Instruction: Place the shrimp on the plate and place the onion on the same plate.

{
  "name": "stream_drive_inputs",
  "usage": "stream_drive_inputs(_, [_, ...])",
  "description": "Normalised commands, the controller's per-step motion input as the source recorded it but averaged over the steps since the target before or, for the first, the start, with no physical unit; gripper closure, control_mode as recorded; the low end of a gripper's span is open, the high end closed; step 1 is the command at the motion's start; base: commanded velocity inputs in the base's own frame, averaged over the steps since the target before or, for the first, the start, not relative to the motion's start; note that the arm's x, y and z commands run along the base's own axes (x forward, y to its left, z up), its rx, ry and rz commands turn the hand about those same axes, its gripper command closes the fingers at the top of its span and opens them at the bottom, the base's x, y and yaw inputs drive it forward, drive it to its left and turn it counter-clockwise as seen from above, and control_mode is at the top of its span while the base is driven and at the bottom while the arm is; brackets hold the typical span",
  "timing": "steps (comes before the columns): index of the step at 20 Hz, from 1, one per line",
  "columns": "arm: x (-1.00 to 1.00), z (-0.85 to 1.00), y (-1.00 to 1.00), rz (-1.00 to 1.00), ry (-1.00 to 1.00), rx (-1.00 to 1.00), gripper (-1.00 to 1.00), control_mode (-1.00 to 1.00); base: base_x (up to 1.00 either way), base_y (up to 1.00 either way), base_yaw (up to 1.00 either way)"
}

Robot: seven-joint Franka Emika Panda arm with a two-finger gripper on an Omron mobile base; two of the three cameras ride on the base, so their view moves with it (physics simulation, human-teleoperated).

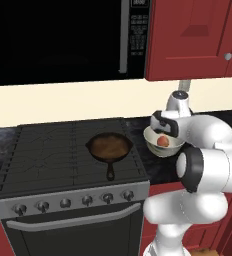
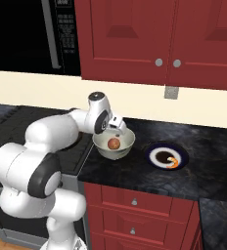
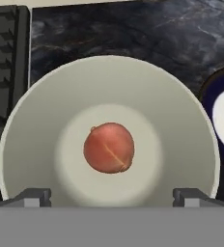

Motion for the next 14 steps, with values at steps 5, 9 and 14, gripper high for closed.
stream_drive_inputs(5, [0.13, -0.29, -0.07, 0.06, 0.00, 0.02, -1.00, -1.00, 0.00, 0.00, 0.00])
stream_drive_inputs(9, [0.00, -0.28, 0.00, 0.00, 0.06, 0.00, -1.00, -1.00, 0.00, 0.00, 0.00])
stream_drive_inputs(14, [0.08, -0.29, 0.00, 0.00, 0.06, 0.00, -1.00, -1.00, 0.00, 0.00, 0.00])
